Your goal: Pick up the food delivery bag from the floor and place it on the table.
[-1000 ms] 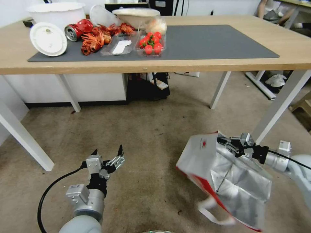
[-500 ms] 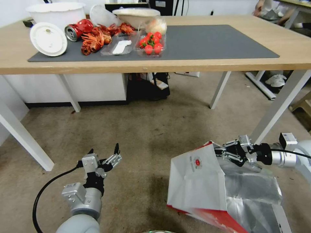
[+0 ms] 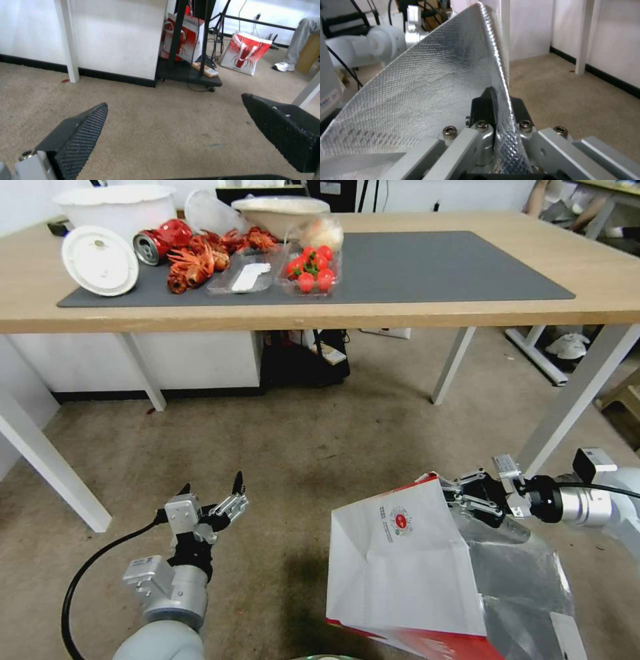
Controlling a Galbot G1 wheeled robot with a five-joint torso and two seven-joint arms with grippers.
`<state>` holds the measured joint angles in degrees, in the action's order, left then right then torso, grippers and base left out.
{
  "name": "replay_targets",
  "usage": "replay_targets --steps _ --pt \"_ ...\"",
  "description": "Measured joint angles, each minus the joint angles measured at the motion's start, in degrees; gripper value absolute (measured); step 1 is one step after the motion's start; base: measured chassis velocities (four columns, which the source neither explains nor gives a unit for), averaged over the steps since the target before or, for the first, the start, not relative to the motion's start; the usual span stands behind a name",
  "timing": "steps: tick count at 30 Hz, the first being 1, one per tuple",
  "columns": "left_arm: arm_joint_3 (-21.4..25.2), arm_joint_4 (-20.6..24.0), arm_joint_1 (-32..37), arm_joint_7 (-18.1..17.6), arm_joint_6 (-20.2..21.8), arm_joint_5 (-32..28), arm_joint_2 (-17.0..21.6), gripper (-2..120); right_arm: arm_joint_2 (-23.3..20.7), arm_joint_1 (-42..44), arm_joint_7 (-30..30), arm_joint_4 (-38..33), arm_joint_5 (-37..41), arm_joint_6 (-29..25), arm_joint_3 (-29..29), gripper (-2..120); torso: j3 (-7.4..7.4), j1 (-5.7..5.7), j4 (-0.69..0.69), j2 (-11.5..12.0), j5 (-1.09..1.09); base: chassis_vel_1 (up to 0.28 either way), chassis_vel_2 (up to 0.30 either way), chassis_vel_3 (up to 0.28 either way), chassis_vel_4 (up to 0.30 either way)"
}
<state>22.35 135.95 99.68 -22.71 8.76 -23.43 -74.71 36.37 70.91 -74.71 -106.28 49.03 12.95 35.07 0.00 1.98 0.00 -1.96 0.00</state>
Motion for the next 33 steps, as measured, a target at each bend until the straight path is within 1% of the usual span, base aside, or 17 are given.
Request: replay_targets --steps 17,27,33 --pt "0.0 -0.9 -0.8 -0.2 -0.7 -0.1 0.0 100 0.8 -0.6 -0.3 -0.6 1.4 0.4 -1.6 0 0.0 0.0 0.0 0.0 0.0 0.0 0.0 0.0 0.0" --pt "0.3 -0.8 -1.0 -0.7 -1.0 -0.6 0.1 100 3.3 -0.1 0.8 -2.8 6.9 0.9 -2.3 0 0.0 0.0 0.0 0.0 0.0 0.0 0.0 0.0 0.0" --pt "0.5 -0.5 -1.0 -0.8 -1.3 -0.7 0.2 100 4.1 0.5 0.8 -3.3 6.9 0.9 -1.7 0 0.0 0.0 0.0 0.0 0.0 0.0 0.0 0.0 0.0"
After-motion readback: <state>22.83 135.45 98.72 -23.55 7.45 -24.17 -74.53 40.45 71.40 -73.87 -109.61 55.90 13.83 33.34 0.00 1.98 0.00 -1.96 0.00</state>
